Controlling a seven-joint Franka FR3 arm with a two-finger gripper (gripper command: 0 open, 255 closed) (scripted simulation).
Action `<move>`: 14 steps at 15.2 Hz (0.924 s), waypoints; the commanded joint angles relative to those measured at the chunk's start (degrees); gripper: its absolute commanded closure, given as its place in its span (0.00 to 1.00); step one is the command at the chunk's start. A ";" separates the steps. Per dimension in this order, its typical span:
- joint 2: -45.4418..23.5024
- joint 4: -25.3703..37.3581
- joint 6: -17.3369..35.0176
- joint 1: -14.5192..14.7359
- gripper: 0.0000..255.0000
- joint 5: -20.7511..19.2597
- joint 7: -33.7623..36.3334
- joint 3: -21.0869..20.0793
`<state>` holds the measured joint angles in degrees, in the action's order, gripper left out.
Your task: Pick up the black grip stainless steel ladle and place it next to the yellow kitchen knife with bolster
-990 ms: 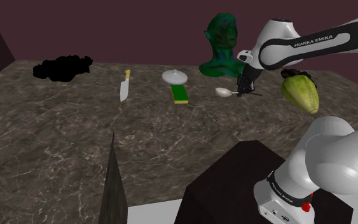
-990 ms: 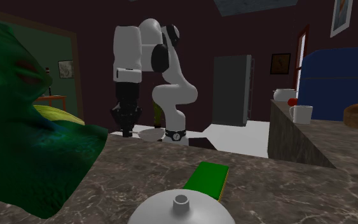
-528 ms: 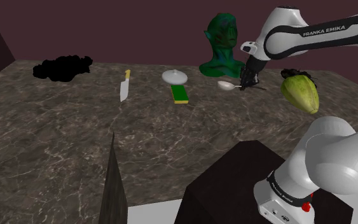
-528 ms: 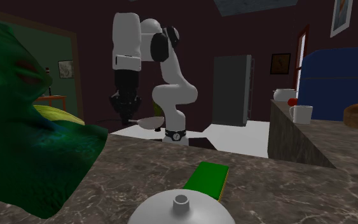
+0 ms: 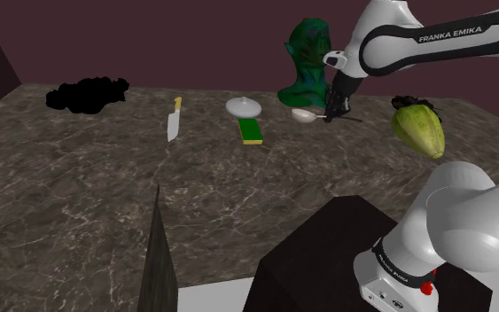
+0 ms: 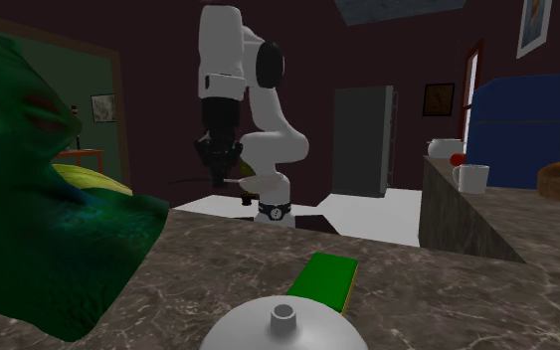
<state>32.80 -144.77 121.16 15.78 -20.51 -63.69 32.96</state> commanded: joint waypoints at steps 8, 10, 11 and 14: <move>-7.59 3.77 1.96 7.45 1.00 5.99 10.98 -7.85; -9.80 5.30 2.30 9.02 1.00 7.30 13.09 -9.35; -10.97 6.16 2.44 9.79 1.00 7.94 14.10 -10.07; -14.69 9.14 2.72 11.97 1.00 9.82 16.96 -12.11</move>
<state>19.41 -136.27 123.41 26.96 -11.33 -47.96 21.63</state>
